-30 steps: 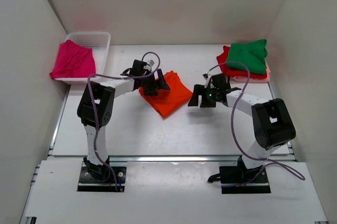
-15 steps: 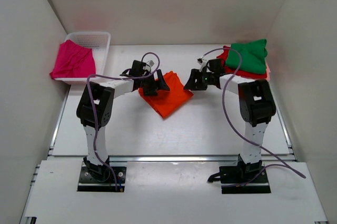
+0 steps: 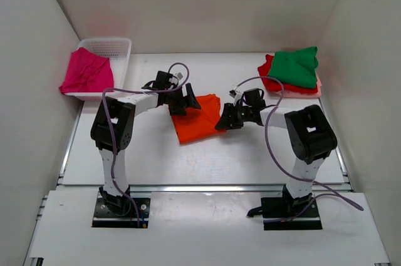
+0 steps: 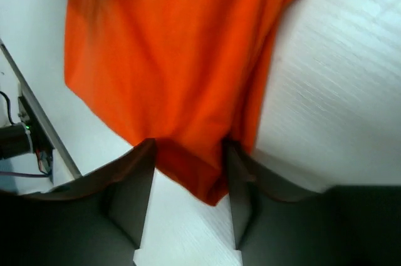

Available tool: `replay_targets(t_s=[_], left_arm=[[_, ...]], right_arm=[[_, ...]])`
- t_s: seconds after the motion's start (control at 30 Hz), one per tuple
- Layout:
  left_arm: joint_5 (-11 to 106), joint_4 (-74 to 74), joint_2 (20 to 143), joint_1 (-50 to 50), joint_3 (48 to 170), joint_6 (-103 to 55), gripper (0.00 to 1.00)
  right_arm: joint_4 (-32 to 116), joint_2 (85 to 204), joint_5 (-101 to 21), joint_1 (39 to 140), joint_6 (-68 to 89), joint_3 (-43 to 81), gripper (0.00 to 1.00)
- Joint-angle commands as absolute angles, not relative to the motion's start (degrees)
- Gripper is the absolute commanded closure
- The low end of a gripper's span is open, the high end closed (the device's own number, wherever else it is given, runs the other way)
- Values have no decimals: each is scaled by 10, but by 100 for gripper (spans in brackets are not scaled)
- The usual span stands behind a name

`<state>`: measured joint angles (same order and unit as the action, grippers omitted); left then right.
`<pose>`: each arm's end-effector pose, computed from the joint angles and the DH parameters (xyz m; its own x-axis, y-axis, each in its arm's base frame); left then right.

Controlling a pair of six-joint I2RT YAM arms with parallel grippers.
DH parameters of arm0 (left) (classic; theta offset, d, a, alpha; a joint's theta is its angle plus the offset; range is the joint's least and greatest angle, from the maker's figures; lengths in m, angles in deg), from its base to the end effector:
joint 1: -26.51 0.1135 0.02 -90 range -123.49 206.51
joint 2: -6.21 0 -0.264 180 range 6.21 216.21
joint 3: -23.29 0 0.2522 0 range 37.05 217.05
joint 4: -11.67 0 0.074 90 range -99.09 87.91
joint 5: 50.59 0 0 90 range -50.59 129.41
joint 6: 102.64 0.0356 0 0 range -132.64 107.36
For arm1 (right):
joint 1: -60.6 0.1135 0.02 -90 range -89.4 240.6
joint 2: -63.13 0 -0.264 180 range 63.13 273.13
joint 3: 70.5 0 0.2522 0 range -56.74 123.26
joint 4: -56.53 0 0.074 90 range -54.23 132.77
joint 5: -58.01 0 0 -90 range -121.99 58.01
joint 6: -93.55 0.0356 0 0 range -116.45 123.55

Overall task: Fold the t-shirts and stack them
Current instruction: Put the neatly folded tshirt into the corner of the board with the right arm

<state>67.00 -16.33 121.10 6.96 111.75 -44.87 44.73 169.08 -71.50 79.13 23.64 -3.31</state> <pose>0.3887 -0.1555 0.1549 -0.9420 -0.1671 -0.2912 0.0568 0.7754 -0.6289 0.3281 0.1339 0.1311 -0.9036 -0.0233 -0.4278 -0.3386 0.6507 0.6797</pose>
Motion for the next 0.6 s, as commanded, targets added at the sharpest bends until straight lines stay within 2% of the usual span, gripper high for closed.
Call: replay_targets(t_s=[0.0,0.07,0.17,0.37,0.57], left_arm=[[641,-224,1220,76,1112,-428,1],[647,-205,1200,80,1105,-438,1],[659,-193,1157,73,1110,-456,1],[676,-148,1087,69,1096,-498,1],[714,-93,1052,73,967,-555,2]], right_arm=[[443,1654,-692,787,238,-37,52],[437,1635,-683,783,241,-32,30],[440,1602,-648,772,248,-30,17],[390,1672,-649,755,225,52,11],[358,1740,-651,755,212,113,9]])
